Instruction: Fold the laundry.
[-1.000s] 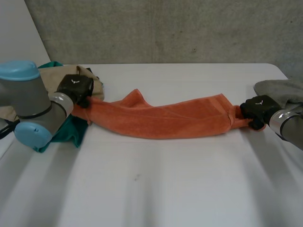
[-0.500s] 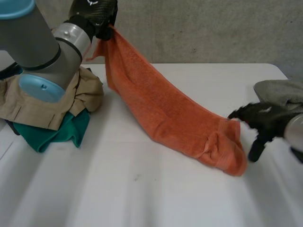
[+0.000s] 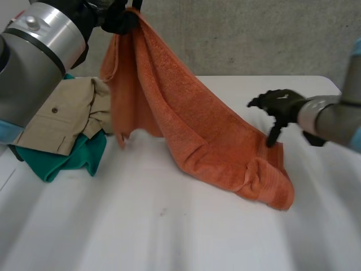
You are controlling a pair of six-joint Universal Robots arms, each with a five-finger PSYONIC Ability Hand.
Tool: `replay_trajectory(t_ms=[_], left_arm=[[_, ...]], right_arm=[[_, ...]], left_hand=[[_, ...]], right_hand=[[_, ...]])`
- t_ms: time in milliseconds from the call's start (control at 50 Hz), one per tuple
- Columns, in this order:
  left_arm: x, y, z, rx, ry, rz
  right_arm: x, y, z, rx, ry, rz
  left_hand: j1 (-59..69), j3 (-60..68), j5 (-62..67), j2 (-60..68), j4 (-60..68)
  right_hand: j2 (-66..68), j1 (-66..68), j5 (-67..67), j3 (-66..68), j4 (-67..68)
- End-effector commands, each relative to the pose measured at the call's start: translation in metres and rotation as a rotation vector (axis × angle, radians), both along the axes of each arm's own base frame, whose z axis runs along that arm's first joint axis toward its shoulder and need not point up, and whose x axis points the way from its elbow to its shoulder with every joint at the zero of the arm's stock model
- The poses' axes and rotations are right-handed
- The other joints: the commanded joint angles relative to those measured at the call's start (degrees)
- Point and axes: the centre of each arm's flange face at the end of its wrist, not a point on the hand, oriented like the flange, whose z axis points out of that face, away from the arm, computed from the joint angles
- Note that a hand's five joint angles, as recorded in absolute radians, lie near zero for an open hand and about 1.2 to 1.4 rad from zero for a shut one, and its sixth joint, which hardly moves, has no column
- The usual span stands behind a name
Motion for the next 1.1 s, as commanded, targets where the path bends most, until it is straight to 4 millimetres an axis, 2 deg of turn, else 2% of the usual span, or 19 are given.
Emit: replay_trajectory(t_ms=[20,60,120,200,280,300,360,380,460,520,600,680,700,760,840,860,940,1020,1100], left_arm=[[0.008,0.003,0.012,-0.076,0.042,0.003],[0.01,0.0,0.012,-0.079,0.047,0.009],[0.014,-0.006,0.012,-0.073,0.057,0.021],[0.019,-0.019,0.009,-0.065,0.068,0.04],[0.021,-0.046,0.013,-0.106,0.097,0.072],[0.021,-0.056,0.019,-0.141,0.119,0.087],[0.023,-0.068,0.035,-0.198,0.169,0.125],[0.024,-0.074,0.047,-0.232,0.208,0.161],[0.029,-0.085,0.069,-0.287,0.304,0.226],[0.025,-0.089,0.069,-0.276,0.319,0.219],[0.017,-0.09,0.049,-0.179,0.285,0.179],[0.014,-0.095,-0.005,0.012,0.197,0.188],[0.017,-0.093,-0.028,0.089,0.157,0.197],[0.021,-0.087,-0.057,0.17,0.1,0.204],[0.024,-0.077,-0.113,0.299,-0.004,0.201],[0.026,-0.073,-0.136,0.346,-0.047,0.196],[0.031,-0.065,-0.188,0.451,-0.149,0.195],[0.037,-0.068,-0.219,0.49,-0.234,0.215],[0.043,-0.074,-0.234,0.494,-0.291,0.241]], right_arm=[[0.027,-0.027,-0.053,-0.012,-0.097,-0.012],[0.027,-0.033,-0.059,-0.011,-0.094,-0.025],[0.03,-0.042,-0.064,-0.024,-0.097,-0.034],[0.028,-0.059,-0.034,-0.124,-0.132,-0.071],[0.011,-0.085,0.041,-0.379,-0.239,-0.189],[-0.004,-0.096,0.078,-0.525,-0.286,-0.248],[-0.025,-0.1,0.137,-0.741,-0.353,-0.305],[-0.032,-0.095,0.167,-0.837,-0.391,-0.305],[-0.046,-0.078,0.208,-0.891,-0.451,-0.289],[-0.051,-0.07,0.211,-0.857,-0.455,-0.282],[-0.058,-0.059,0.196,-0.754,-0.426,-0.275],[-0.058,-0.047,0.162,-0.611,-0.386,-0.242],[-0.059,-0.043,0.144,-0.543,-0.365,-0.232],[-0.065,-0.037,0.11,-0.421,-0.33,-0.225],[-0.075,-0.023,0.05,-0.237,-0.249,-0.223],[-0.077,-0.016,0.025,-0.171,-0.209,-0.215],[-0.081,0.004,-0.024,-0.05,-0.106,-0.187],[-0.083,0.014,-0.046,-0.007,-0.034,-0.157],[-0.085,0.015,-0.047,0.005,-0.03,-0.162]], left_hand=[[12.9,11.8,13.5,11.3,11.5],[12.9,11.8,13.5,11.3,11.5],[12.9,11.8,13.5,11.3,11.5],[12.9,11.8,13.5,11.3,11.5],[12.9,11.8,13.5,11.3,11.5],[12.9,11.8,13.5,11.3,11.5],[12.9,11.8,13.5,11.3,11.5],[12.9,11.8,13.5,11.3,11.5],[12.9,11.8,13.5,11.3,11.5],[12.9,11.8,13.5,11.3,11.5],[12.9,11.8,13.5,11.3,11.5],[12.9,11.8,13.5,11.3,11.5],[12.9,11.8,13.5,11.3,11.5],[12.9,11.8,13.5,11.3,11.5],[12.9,11.8,13.5,11.3,11.5],[12.9,11.8,13.5,11.3,11.5],[12.9,11.8,13.5,11.3,11.5],[12.9,11.8,13.5,11.3,11.5],[8.5,7.3,9.1,6.8,7.1]], right_hand=[[7.5,6.9,7.3,7.8,7.5],[16.8,16.1,16.5,17.0,16.7],[62.4,61.7,62.2,62.6,62.3],[67.5,66.8,67.2,67.7,67.4],[67.5,66.8,67.2,67.7,67.4],[67.5,66.8,67.2,67.7,67.4],[67.5,66.8,67.2,67.7,67.4],[67.5,66.8,67.2,67.7,67.4],[67.5,66.8,67.2,67.7,67.4],[67.5,66.8,67.2,67.7,67.4],[67.5,66.8,67.2,67.7,67.4],[67.5,66.8,67.2,67.7,67.4],[67.5,66.8,67.2,67.7,67.4],[67.5,66.8,67.2,67.7,67.4],[67.5,66.8,67.2,67.7,67.4],[67.5,66.8,67.2,67.7,67.4],[67.5,66.8,67.2,67.7,67.4],[67.5,66.8,67.2,67.7,67.4],[67.5,66.8,67.2,67.7,67.4]])
